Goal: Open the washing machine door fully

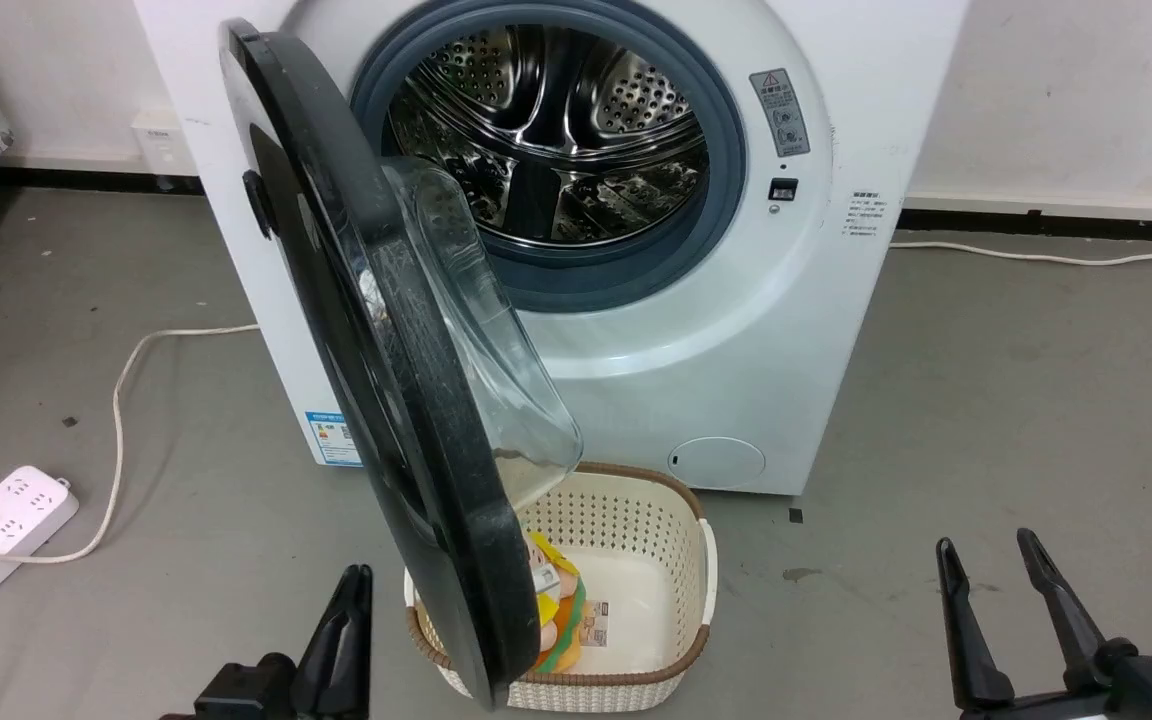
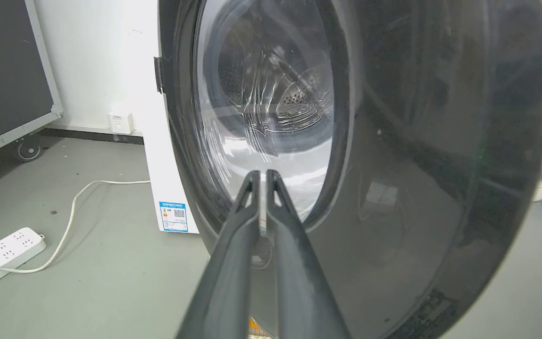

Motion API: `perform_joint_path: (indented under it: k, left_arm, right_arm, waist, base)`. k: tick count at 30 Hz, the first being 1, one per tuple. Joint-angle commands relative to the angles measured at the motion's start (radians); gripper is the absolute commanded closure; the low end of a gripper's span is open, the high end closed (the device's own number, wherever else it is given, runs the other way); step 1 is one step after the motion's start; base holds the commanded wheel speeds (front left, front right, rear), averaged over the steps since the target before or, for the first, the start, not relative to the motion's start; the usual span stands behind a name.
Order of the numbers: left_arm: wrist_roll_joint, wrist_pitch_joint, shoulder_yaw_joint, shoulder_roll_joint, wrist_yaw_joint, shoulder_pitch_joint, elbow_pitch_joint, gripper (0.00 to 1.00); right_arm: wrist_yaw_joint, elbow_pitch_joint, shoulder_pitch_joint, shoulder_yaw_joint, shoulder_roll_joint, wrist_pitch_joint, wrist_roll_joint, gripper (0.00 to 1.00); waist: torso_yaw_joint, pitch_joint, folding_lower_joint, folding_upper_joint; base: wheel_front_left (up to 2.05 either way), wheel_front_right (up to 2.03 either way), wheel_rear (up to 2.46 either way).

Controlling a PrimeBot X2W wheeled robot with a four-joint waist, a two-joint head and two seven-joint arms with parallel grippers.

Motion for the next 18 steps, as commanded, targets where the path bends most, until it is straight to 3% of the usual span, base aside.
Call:
perform_joint_path:
  k: [1,7,12,14,15,18]
  left_arm:
    - [0.003,-0.005,0.0,0.002,0.005,-0.013,-0.002,1.0]
    - [-0.025,-0.005,0.028,0.002,0.028,-0.042,-0.089,1.0]
    - [-0.051,-0.005,0.093,0.002,0.093,-0.1,-0.218,1.0]
    - [-0.07,-0.005,0.111,0.002,0.115,-0.131,-0.28,1.0]
    - [-0.093,-0.005,0.109,0.002,0.13,-0.186,-0.402,1.0]
    - [-0.074,-0.005,0.081,0.002,0.112,-0.221,-0.467,1.0]
  right_arm:
    - [0.001,-0.001,0.009,0.002,0.006,-0.004,0.023,0.0]
    - [0.001,-0.004,0.001,0.004,0.006,-0.004,0.049,0.0]
    - [0.001,-0.003,-0.002,0.002,0.006,-0.004,0.059,0.0]
    - [0.001,0.002,-0.005,0.004,0.006,-0.004,0.072,0.0]
    - [0.001,0.008,-0.01,0.001,0.006,-0.004,0.079,0.0]
    - [0.001,0.013,-0.012,0.003,0.006,-0.004,0.081,0.0]
  waist:
    - [0.001,0.001,0.0,0.0]
    - [0.005,0.006,0.0,0.0]
    - [0.009,0.007,0.0,0.0]
    - [0.008,0.007,0.0,0.0]
    - [0.007,0.006,0.0,0.0]
    - [0.004,0.005,0.0,0.0]
  base:
    - [0.0,0.0,0.0]
    - [0.0,0.0,0.0]
    - [0.0,0.0,0.0]
    - [0.0,0.0,0.0]
    - [0.0,0.0,0.0]
    - [0.0,0.0,0.0]
